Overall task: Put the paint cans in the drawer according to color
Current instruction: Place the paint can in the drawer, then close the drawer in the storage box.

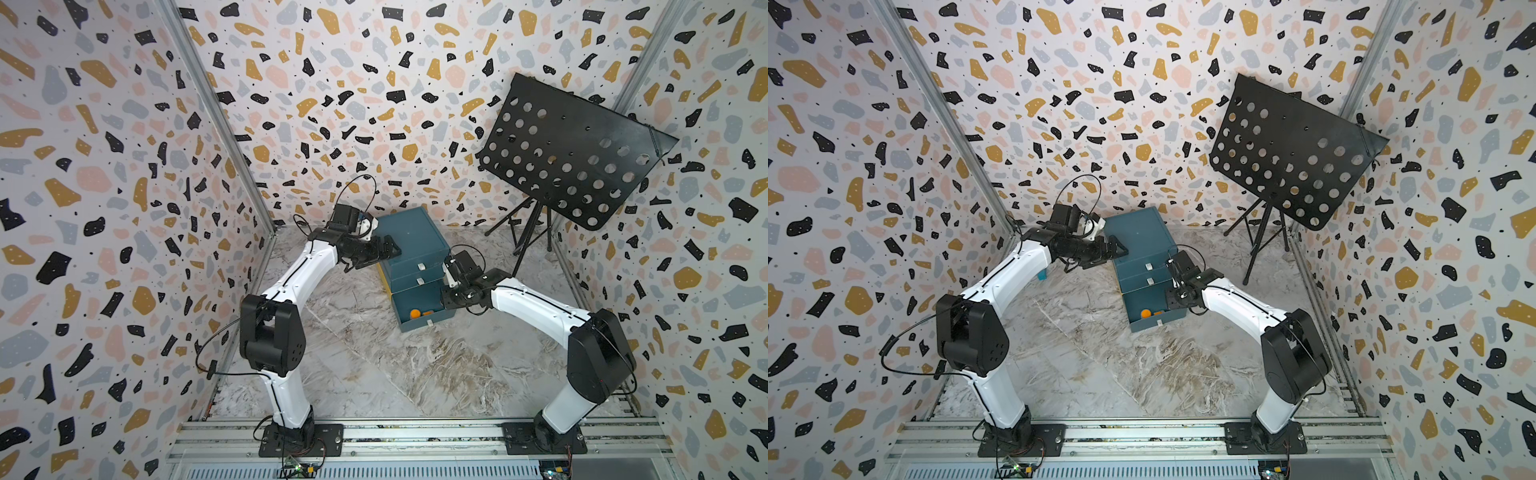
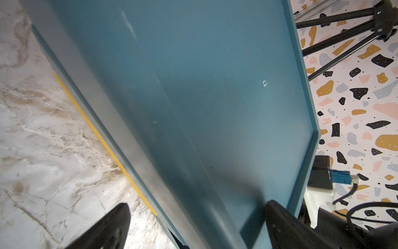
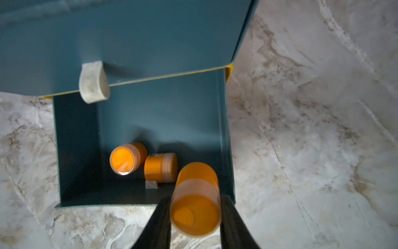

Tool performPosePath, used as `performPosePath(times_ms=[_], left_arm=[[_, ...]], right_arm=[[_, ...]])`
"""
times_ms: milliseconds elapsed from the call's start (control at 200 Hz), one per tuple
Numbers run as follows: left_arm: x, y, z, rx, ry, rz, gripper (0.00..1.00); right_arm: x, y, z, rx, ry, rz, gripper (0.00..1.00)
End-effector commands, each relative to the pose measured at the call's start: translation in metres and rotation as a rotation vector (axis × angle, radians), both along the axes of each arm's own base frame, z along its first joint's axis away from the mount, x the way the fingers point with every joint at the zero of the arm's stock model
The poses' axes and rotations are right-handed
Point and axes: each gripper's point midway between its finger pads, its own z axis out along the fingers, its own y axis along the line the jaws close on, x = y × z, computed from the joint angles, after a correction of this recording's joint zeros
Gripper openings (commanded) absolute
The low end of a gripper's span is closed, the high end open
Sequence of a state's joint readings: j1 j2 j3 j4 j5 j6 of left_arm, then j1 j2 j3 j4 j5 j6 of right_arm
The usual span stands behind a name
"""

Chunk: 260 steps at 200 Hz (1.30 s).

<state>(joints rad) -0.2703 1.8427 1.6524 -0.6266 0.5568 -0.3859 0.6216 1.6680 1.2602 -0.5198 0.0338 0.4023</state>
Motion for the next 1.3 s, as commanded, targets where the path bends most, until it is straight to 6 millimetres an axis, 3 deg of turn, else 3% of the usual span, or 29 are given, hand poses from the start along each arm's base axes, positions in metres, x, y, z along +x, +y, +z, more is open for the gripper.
performPosePath(times_ms=[0, 155, 380, 486, 566, 796, 921, 1297], left_arm=[[-0.008, 0.008, -0.035, 0.082, 0.1, 0.012, 1.0], [-0.007, 0.008, -0.036, 0.084, 0.102, 0.013, 1.0], [-0.008, 0.008, -0.038, 0.086, 0.107, 0.013, 1.0], [-0.008, 0.008, -0.038, 0.086, 0.107, 0.012, 1.0], [-0.008, 0.008, -0.039, 0.087, 0.11, 0.012, 1.0], [-0.007, 0.007, -0.039, 0.085, 0.11, 0.011, 1.0], [-0.008, 0.007, -0.039, 0.085, 0.111, 0.011, 1.0], [-0.008, 0.007, -0.041, 0.086, 0.117, 0.01, 1.0]], right_arm=[[0.007, 0.011, 0.016, 0.044, -0.041, 0.03, 0.36], [0.002, 0.009, 0.018, 0.068, -0.047, 0.024, 0.59], [-0.015, 0.001, 0.043, 0.146, -0.106, 0.015, 0.63], [-0.027, -0.004, 0.055, 0.21, -0.145, 0.005, 0.57], [-0.038, -0.01, 0.051, 0.239, -0.147, -0.012, 0.5], [-0.059, -0.013, 0.014, 0.339, -0.077, -0.079, 0.0], [-0.058, -0.009, -0.004, 0.405, -0.055, -0.128, 0.0], [-0.018, 0.019, -0.015, 0.622, -0.109, -0.249, 0.0]])
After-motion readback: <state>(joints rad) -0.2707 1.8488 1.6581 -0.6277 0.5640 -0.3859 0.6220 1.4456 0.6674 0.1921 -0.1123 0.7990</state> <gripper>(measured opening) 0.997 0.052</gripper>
